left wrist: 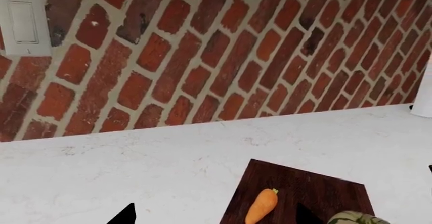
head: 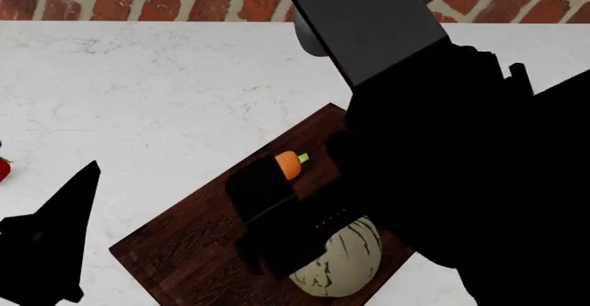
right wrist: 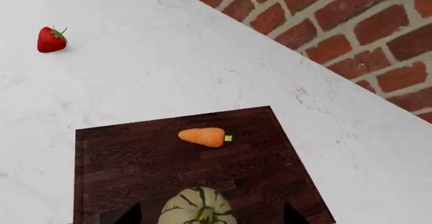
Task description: Clear the non-vegetable object off the cutting board and place the vegetables onto it.
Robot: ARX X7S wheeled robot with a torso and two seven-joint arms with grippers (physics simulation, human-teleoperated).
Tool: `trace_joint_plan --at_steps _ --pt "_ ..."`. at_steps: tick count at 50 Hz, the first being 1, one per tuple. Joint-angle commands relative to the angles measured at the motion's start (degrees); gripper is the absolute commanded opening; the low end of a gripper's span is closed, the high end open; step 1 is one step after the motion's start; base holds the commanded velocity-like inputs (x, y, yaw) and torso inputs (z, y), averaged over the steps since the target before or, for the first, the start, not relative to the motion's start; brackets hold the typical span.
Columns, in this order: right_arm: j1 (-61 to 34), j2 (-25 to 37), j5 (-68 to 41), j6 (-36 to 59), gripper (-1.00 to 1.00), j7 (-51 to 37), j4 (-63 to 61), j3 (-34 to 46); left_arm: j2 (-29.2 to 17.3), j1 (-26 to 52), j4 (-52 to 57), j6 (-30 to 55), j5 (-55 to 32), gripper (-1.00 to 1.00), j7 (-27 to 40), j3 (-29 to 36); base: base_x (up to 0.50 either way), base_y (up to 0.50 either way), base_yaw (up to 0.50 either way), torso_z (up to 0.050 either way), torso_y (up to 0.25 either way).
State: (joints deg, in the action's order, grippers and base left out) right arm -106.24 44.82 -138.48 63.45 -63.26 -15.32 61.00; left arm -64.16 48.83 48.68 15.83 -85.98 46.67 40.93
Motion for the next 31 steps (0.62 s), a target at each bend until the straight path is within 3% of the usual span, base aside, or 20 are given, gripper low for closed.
trace_joint_plan --at_steps 1,8,22,31 --pt "-3.21 6.24 -8.05 -8.3 1.0 -6.05 -12.3 -3.71 -1.05 1.67 1.65 0.76 -1.92 1.0 1.07 -0.81 0.0 0.0 0.0 0.0 0.0" --pt "-7.36 11.8 -12.79 -12.52 1.0 -9.5 -20.26 -7.73 -1.53 2.67 2.88 1.6 -2.96 1.0 2.66 -1.04 0.0 0.0 0.0 0.0 0.0" --pt "-10.02 24.05 -7.18 -17.11 1.0 -12.53 -30.09 -16.73 -0.42 3.91 3.08 2.83 -3.52 1.0 2.99 -0.86 0.0 0.0 0.0 0.0 0.0" --pt "-3.55 41.13 0.0 -24.23 1.0 -5.41 -37.48 -20.17 -1.99 7.13 5.67 3.56 -6.92 1.0 4.94 -2.36 0.0 0.0 0.0 0.0 0.0"
